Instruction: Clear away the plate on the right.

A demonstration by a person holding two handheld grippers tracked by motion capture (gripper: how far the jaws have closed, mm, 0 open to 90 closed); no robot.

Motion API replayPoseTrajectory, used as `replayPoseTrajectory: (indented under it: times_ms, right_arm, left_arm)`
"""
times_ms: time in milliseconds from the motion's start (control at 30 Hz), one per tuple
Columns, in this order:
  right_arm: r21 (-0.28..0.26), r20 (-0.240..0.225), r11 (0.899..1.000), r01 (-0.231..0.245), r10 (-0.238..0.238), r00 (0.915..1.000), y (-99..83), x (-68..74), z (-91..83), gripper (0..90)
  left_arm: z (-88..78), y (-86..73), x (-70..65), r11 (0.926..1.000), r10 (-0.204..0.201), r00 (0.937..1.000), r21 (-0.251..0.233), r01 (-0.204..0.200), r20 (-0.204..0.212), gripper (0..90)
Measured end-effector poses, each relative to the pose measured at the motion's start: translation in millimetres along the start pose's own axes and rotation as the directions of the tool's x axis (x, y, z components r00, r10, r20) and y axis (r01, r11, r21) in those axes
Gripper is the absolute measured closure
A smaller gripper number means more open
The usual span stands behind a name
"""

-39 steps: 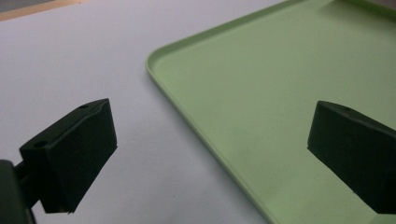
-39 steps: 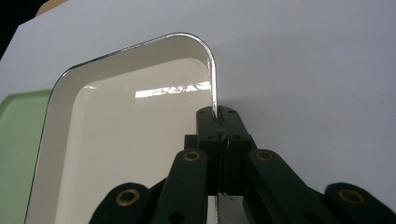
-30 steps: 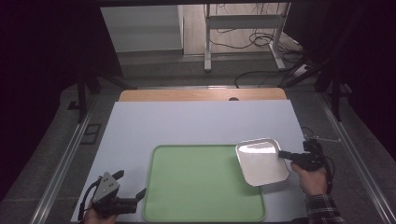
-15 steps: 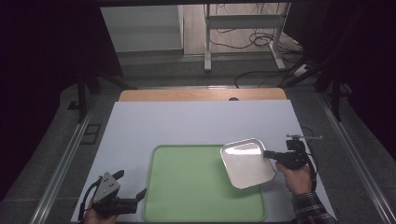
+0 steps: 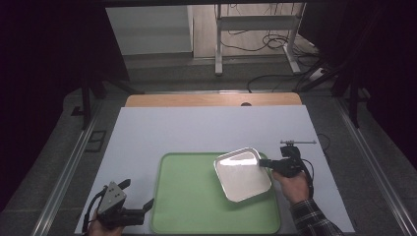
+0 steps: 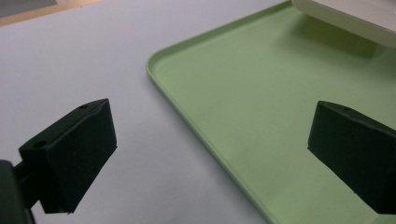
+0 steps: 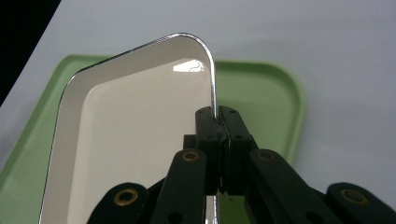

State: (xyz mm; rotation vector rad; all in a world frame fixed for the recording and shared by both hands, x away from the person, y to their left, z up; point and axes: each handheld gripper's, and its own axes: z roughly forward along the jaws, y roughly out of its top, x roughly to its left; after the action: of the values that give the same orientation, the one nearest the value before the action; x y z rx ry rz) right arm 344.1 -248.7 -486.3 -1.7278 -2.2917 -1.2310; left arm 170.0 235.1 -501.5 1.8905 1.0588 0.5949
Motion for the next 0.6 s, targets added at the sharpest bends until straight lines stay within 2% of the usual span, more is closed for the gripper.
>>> replayPoseTrajectory:
  times_ms: [367, 600]
  right_arm:
    - [0.041, -0.012, 0.999, 0.017, -0.017, 0.9998, 0.9, 23.4, 30.6, 88.2]
    - [0.057, -0.013, 0.998, 0.008, -0.007, 0.9999, 0.3, 30.3, 45.0, 88.1]
  left_arm:
    - [-0.3, 0.0, -0.2, 1.0000, 0.003, 1.0000, 0.000, -0.003, 0.000, 1.0]
    - [-0.4, 0.1, -0.3, 1.0000, 0.004, 1.0000, -0.002, -0.004, 0.001, 1.0]
